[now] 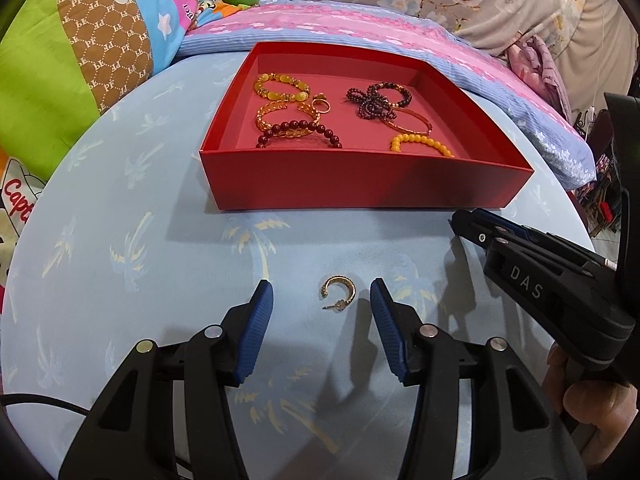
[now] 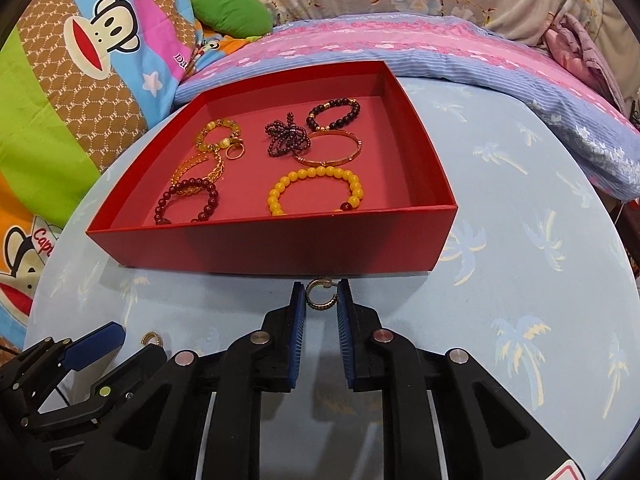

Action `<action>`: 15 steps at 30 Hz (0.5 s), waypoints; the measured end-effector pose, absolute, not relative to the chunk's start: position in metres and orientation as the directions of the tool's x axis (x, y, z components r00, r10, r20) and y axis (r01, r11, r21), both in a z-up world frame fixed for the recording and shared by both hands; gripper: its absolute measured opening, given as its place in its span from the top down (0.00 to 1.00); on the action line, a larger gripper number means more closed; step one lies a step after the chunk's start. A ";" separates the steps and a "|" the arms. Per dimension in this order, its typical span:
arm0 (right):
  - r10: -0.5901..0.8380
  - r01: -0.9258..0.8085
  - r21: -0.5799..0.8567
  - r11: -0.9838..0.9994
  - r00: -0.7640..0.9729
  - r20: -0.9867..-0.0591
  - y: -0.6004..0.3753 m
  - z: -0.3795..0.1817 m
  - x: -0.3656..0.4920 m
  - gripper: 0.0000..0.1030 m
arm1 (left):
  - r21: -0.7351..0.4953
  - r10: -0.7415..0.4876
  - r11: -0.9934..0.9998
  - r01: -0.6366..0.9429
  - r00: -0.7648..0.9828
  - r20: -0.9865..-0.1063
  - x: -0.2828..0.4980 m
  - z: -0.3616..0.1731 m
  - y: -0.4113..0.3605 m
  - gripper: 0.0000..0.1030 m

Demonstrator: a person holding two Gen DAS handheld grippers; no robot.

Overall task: Organize jewelry
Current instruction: 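Grasp the gold hoop earring with the right tool while the left tool grasps another hoop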

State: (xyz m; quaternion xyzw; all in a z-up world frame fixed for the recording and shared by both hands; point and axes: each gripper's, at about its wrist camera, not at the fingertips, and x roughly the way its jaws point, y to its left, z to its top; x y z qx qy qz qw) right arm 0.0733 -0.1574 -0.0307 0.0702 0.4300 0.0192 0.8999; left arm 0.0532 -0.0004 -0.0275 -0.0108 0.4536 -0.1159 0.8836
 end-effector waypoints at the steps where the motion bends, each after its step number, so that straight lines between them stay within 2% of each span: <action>1: 0.094 0.026 0.143 0.989 0.630 -0.771 -0.157 -0.031 0.073 0.85 | -0.123 -0.214 0.973 0.196 0.562 -0.799 0.053 -0.027 -0.001 0.54; 10: 0.117 0.039 0.183 0.982 0.633 -0.765 -0.166 -0.026 0.056 0.85 | -0.121 -0.221 0.970 0.209 0.567 -0.794 0.054 -0.029 -0.002 0.62; 15: 0.128 0.036 0.196 0.980 0.641 -0.757 -0.168 -0.020 0.049 0.85 | -0.126 -0.239 0.964 0.232 0.559 -0.794 0.053 -0.029 -0.007 0.77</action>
